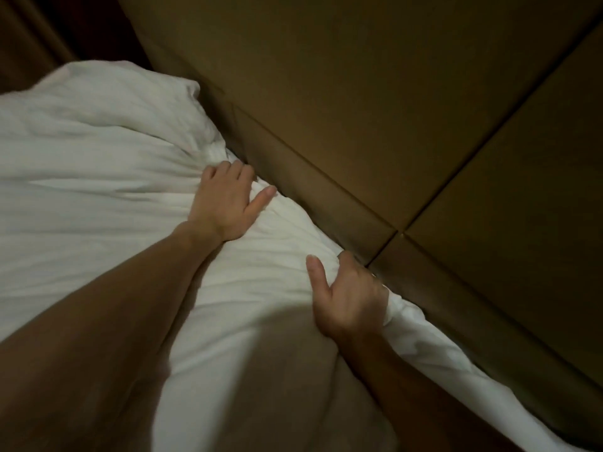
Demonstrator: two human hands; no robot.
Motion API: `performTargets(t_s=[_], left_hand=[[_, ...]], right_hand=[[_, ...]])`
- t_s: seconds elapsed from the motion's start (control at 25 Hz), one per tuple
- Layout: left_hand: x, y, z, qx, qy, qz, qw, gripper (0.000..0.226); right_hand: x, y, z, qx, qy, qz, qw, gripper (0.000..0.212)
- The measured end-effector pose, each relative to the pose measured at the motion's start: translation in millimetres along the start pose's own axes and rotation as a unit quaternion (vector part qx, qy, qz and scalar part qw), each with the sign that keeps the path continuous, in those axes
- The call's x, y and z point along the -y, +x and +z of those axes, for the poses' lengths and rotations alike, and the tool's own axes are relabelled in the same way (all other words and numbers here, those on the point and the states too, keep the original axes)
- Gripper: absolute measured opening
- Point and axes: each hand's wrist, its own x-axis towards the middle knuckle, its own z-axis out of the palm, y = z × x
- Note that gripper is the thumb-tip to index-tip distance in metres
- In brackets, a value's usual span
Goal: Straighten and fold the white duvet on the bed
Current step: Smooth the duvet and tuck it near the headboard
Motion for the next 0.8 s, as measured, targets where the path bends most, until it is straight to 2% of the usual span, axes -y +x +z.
performTargets(t_s=[0.08, 0.16, 0.28, 0.36, 0.44, 0.6, 0.8], left_hand=[[-10, -26, -29, 0.044, -0.038, -0.028, 0.998, 0.088], [-16, -69, -73, 0.085, -0.047, -0.016, 0.995, 0.093], [-29, -178, -145, 0.098, -0.087, -0.033, 0.991, 0.085], [-39, -263, -183, 0.096, -0.082, -0.070, 0.990, 0.083], [-44, -340, -215, 0.088, -0.027, -0.100, 0.991, 0.084], [-49, -437, -302, 0.121, 0.028, -0.215, 0.969, 0.086], [-85, -518, -433, 0.067, 0.051, -0.276, 0.957, 0.086]], right_hand=[[4, -4, -12, 0.044, 0.017, 0.000, 0.999, 0.086], [8, -14, -31, 0.098, 0.054, -0.006, 0.994, 0.102], [14, -61, -66, 0.162, 0.038, -0.078, 0.983, 0.123], [20, -108, -94, 0.192, 0.016, -0.132, 0.972, 0.122], [36, -151, -125, 0.223, 0.005, -0.164, 0.961, 0.116], [98, -215, -199, 0.208, 0.008, -0.245, 0.947, 0.117], [164, -291, -327, 0.166, 0.023, -0.364, 0.916, 0.114]])
